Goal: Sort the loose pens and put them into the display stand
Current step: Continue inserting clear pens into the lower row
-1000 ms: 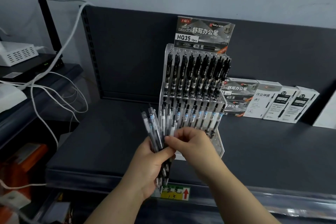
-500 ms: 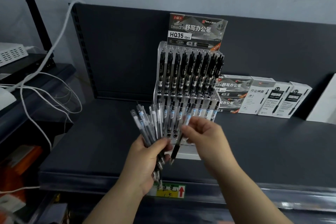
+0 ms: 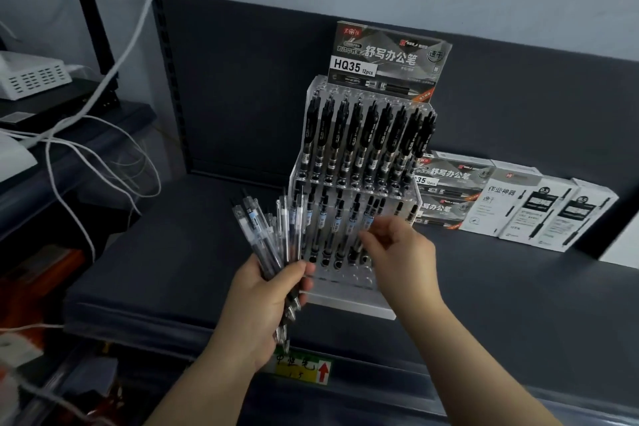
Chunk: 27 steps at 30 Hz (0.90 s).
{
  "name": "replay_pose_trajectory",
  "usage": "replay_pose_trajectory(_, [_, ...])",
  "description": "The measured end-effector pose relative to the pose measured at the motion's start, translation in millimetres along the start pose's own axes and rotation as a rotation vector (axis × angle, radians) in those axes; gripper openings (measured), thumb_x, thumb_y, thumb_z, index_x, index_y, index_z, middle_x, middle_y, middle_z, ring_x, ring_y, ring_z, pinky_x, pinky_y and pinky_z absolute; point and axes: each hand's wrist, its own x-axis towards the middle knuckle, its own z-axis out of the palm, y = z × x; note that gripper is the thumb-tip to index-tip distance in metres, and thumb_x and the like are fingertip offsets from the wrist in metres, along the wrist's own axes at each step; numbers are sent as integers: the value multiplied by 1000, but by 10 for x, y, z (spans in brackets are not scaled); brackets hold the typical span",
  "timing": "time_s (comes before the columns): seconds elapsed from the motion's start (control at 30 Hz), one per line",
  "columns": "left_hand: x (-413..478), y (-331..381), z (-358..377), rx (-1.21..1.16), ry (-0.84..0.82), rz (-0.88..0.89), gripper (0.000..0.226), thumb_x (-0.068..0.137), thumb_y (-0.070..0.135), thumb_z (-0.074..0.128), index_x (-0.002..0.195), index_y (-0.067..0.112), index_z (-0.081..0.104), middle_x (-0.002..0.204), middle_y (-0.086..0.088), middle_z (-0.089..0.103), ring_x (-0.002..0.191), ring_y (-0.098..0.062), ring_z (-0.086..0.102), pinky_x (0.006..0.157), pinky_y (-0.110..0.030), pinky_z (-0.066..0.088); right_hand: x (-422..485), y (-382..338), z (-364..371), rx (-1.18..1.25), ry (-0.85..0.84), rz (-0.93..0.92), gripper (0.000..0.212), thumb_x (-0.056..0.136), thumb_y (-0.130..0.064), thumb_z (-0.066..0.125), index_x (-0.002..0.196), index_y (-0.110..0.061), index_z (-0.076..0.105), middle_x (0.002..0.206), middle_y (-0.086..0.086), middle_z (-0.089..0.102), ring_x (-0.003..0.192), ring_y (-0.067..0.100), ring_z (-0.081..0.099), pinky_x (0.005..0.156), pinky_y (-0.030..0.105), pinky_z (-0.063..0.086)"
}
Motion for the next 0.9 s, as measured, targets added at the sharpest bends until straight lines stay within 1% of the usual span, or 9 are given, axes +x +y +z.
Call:
replay_pose_trajectory(0.07, [-9,-13,15,-12,22,7,8,88,3,57,93,5,63,72,-2,72,61,-10,64,61,-30,52,2,46,42,-42,-48,6,19,88,-26,64,101,-13,66,72,-15,58,69,3,58,59,5,40])
replay_pose_trajectory(0.2, [-28,-43,50,-21,70,13,9,89,5,57,96,5,62,76,-4,72,63,-13,65,59,-30,52,12,109,50,-66,-77,-21,14,88,-26,64,93,-14,67,66,-16,56,64,4,57,57,11,42])
replay_pose_trajectory(0.3, [-43,-50,102,-24,98,14,8,90,4,56,97,4,61,74,-4,72,61,-14,64,58,-31,52,30,119,29,-54,-103,-44,13,87,-24,64,94,-13,67,70,-11,60,70,10,61,66,22,51])
replay_pose_trajectory(0.33, [-52,-50,122,-21,103,15,8,90,4,56,96,4,60,73,-5,72,61,-14,63,58,-31,52,27,120,20,-39,-113,-41,12,87,-23,65,94,-14,66,72,-12,60,71,9,61,67,21,51])
replay_pose_trajectory(0.4, [-72,-53,162,-13,101,15,8,90,4,56,96,6,61,73,-5,72,61,-13,64,58,-31,52,3,117,-6,14,-113,-20,10,85,-24,68,91,-22,61,74,-15,59,70,2,58,61,7,44])
replay_pose_trajectory(0.5, [-102,-60,231,17,77,14,10,89,3,56,97,6,61,74,-5,72,61,-13,63,58,-31,52,-60,92,-74,131,-104,0,20,82,-27,70,77,-30,50,67,-8,58,61,5,55,55,9,42])
replay_pose_trajectory(0.6, [-129,-82,325,56,56,11,12,88,3,58,97,10,64,75,-6,73,62,-15,64,60,-32,51,-137,-26,-130,304,-281,40,10,81,-27,70,75,-26,62,65,-3,65,59,6,60,57,18,50])
replay_pose_trajectory(0.7, [-168,-104,424,95,-6,4,14,88,6,60,99,12,66,77,-5,72,63,-16,63,58,-30,50,-189,-83,-122,454,-433,98,10,78,-22,74,72,-20,66,63,0,66,58,8,60,57,21,53])
replay_pose_trajectory(0.9, [-171,-130,450,109,-4,-8,18,89,4,57,101,14,66,85,-7,74,73,-21,70,67,-34,53,-137,-46,-240,661,-537,168,17,87,-7,62,71,-12,65,50,-10,61,46,-3,53,48,9,40])
